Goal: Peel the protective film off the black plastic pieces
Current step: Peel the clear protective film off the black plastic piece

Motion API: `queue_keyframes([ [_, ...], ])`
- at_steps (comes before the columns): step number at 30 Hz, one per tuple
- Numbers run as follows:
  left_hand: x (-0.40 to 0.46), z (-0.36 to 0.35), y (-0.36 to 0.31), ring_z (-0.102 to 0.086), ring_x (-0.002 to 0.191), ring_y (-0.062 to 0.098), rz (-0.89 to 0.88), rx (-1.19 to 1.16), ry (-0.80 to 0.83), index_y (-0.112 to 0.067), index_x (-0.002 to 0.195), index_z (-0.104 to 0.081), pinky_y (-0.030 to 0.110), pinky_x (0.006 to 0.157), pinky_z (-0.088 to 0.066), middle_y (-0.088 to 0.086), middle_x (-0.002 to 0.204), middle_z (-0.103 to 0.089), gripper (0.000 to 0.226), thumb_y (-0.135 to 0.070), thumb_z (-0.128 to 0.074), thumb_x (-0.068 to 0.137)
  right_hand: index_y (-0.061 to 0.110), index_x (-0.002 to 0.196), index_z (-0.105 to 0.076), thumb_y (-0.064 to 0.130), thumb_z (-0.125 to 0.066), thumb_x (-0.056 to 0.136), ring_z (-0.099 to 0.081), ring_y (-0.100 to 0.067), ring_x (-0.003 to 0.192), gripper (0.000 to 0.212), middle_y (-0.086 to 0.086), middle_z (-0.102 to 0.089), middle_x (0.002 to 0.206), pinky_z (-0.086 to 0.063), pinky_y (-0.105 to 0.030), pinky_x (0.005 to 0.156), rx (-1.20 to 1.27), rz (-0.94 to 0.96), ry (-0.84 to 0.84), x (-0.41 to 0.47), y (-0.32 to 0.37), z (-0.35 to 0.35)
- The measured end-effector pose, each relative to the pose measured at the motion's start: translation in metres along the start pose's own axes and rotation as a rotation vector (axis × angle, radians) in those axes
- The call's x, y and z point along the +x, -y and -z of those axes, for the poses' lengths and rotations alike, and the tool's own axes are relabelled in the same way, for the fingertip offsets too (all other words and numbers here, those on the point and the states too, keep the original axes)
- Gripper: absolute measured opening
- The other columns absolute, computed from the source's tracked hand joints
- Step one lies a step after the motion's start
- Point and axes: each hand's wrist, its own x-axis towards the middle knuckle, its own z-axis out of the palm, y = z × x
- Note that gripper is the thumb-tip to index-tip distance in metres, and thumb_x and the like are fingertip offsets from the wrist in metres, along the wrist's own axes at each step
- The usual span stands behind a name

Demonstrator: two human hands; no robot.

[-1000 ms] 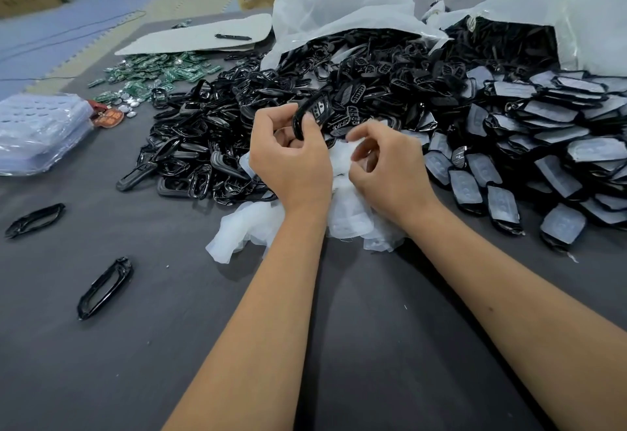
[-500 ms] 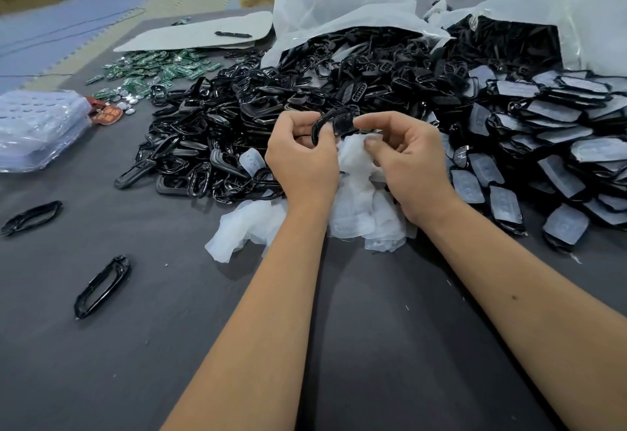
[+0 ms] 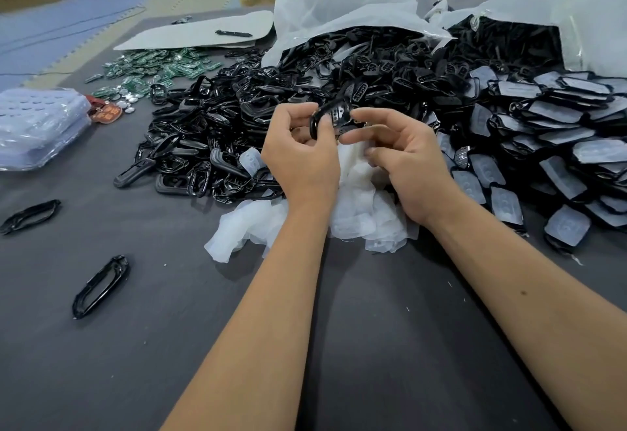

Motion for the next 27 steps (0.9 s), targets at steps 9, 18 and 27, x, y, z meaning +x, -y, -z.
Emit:
queue_keyframes([
  [9,0.0,-0.006,0.01,-0.066,0.06,0.006,0.322,0.029,0.215,-0.014,0.087,-0.065,0.031,0.069,-0.059,0.001,0.077,-0.064,0.018,0.002,-0.074,0.086,0.01,0.116,-0.068,-0.013,-0.07,0.087,-0.067,-0.023,0.08,0.037,-0.012,-0.071,0.111,-0.062,-0.037,0.08,-0.145,0.042,-0.015,0.0,-0.004,-0.003],
  [18,-0.008,-0.007,0.006,-0.068,0.073,0.021,0.154,0.253,0.302,-0.012,0.086,-0.06,0.035,0.073,-0.058,0.006,0.077,-0.065,0.016,-0.002,-0.072,0.085,0.013,0.114,-0.069,-0.01,-0.07,0.09,-0.067,-0.016,0.09,0.033,-0.008,-0.069,0.106,-0.06,-0.033,0.087,0.172,-0.011,-0.162,0.001,-0.002,0.005],
  [27,-0.009,-0.003,0.002,-0.075,0.065,0.021,0.226,0.062,0.193,-0.019,0.082,-0.063,0.047,0.07,-0.064,0.003,0.076,-0.065,0.024,0.002,-0.073,0.084,0.011,0.104,-0.072,-0.007,-0.075,0.087,-0.067,-0.009,0.083,0.025,0.002,-0.069,0.086,-0.055,-0.023,0.079,0.321,-0.038,-0.179,0.004,-0.004,0.007],
])
